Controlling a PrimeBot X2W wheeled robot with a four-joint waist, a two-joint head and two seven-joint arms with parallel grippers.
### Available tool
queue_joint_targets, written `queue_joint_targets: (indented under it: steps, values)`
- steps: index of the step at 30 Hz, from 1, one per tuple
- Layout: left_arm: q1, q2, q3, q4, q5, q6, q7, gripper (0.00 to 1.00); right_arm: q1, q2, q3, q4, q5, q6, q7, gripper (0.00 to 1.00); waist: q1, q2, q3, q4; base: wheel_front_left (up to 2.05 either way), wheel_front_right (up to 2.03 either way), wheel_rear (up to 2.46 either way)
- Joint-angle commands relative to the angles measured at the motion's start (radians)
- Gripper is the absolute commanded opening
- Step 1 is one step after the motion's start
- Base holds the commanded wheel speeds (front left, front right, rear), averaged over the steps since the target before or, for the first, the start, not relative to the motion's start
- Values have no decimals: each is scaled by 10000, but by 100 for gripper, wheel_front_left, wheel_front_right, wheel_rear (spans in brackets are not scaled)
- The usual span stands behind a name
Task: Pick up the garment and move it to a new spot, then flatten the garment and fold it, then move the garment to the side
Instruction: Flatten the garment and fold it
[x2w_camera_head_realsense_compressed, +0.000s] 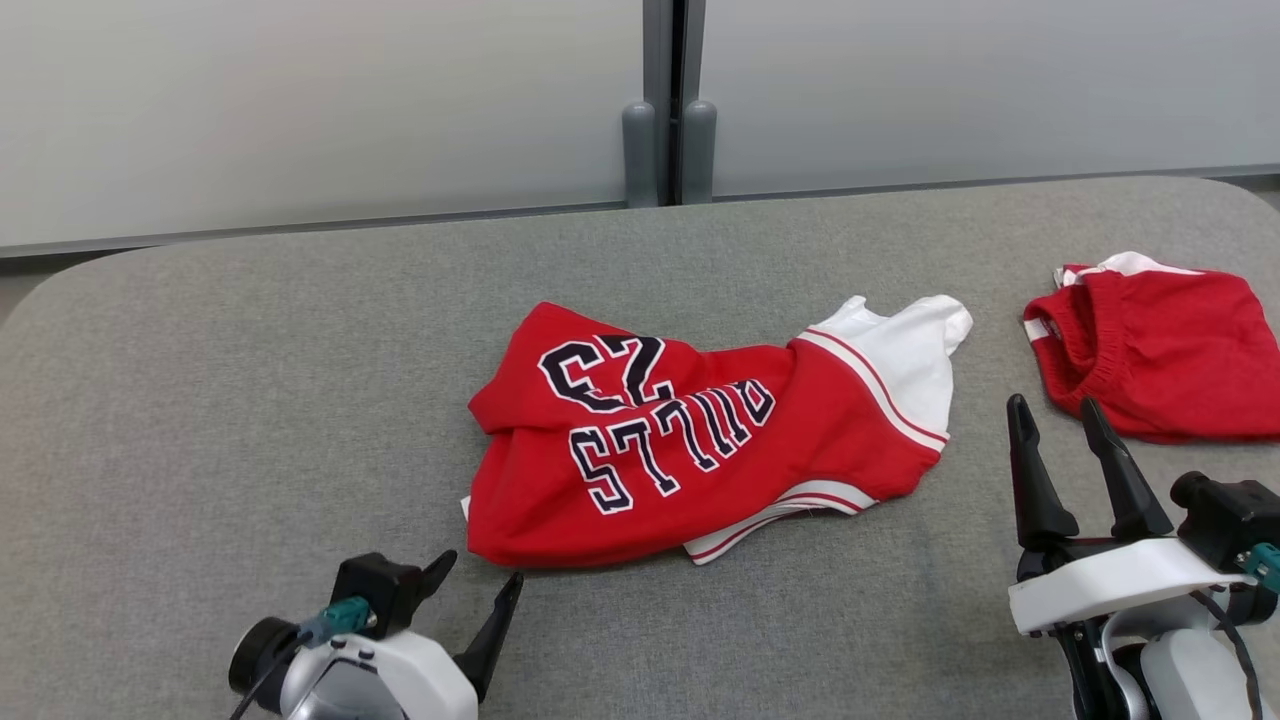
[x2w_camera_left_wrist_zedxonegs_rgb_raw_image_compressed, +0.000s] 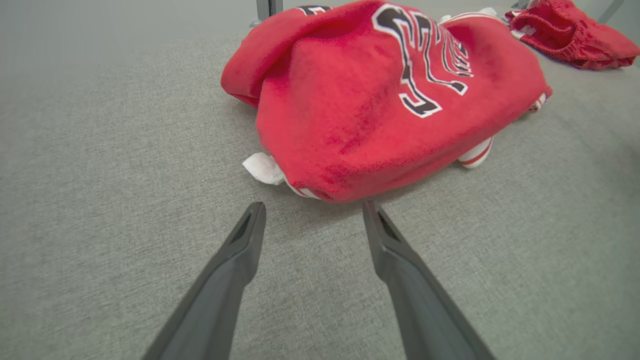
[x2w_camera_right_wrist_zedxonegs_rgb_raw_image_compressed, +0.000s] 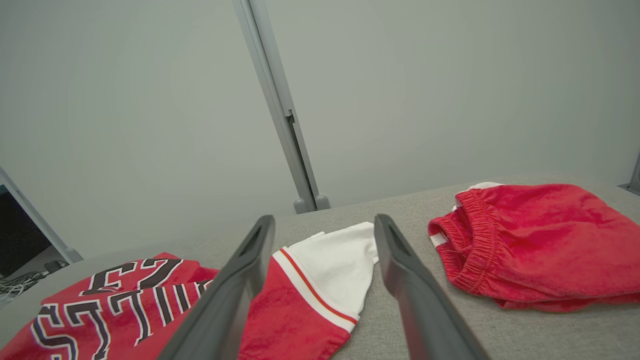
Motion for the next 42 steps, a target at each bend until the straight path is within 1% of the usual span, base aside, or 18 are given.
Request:
queue_joint_targets:
  steps: [1,4,8,9,11,15,18,20,24,26,29,34,37,38,39,40,42]
  values:
    - [-512,168,-177,66,-132,-67,167,100,-136,-6,0,-22,-99,2,-47,100,0,0,237,-196,0,0,0]
    - [-962,427,-383,384,-39,-68,507,100,-238,41,12,17,-116,0,-47,100,0,0,460,-373,0,0,0]
    - [-1419,467,-524,556,-51,-67,598,100,-323,86,-4,29,-114,2,-47,100,0,0,615,-534,0,0,0]
    - [-1527,491,-600,584,-86,-69,599,90,-331,103,-29,30,-126,2,-47,100,0,0,656,-574,0,0,0]
    - [-1736,524,-729,521,-144,-60,521,0,-346,126,-70,22,-163,2,-47,100,0,0,720,-647,0,0,0]
    - [-2131,600,-986,268,-274,-66,693,0,-411,196,-111,-10,-164,2,-47,100,0,0,834,-818,0,0,0]
    - [-2480,406,-1016,-237,-473,-67,774,0,-462,222,-177,-50,-162,2,-47,100,0,0,987,-937,0,0,0]
    - [-2877,378,-1011,-483,-462,-56,931,0,-483,248,-191,-26,-162,2,-47,100,0,0,1121,-1022,0,0,0]
    - [-4007,133,-1089,-482,-288,8,1273,0,-661,257,-86,-4,-161,0,-47,100,0,0,1475,-1280,0,0,0]
    - [-4621,68,-1172,-130,-146,9,1431,0,-823,288,31,8,-145,0,-47,100,0,0,1687,-1476,0,0,0]
    - [-5592,-217,-1122,711,-182,35,1503,0,-1051,329,201,123,-91,2,-47,100,0,0,2003,-1786,0,0,0]
    - [-6990,-612,-1023,2710,-193,51,1119,0,-1466,395,567,275,10,2,-47,100,0,0,2391,-2324,0,0,0]
    - [-7559,-820,-1111,4081,-308,0,770,0,-1620,443,743,404,62,2,-47,100,0,0,2456,-2475,0,0,0]
    - [-7676,-876,-1172,4550,-335,-21,657,21,-1665,464,826,475,52,0,-47,100,0,0,2421,-2496,0,0,0]
    - [-7807,-903,-1315,4951,-254,-34,539,89,-1704,477,918,517,46,0,-47,100,0,0,2359,-2506,0,0,0]
    - [-7937,-926,-1399,5255,-245,-49,331,100,-1740,482,982,548,77,2,-47,100,0,0,2288,-2496,0,0,0]
    - [-8017,-1085,-1514,5684,-397,-67,-131,100,-1662,431,937,618,111,0,-47,100,0,0,2076,-2321,0,0,0]
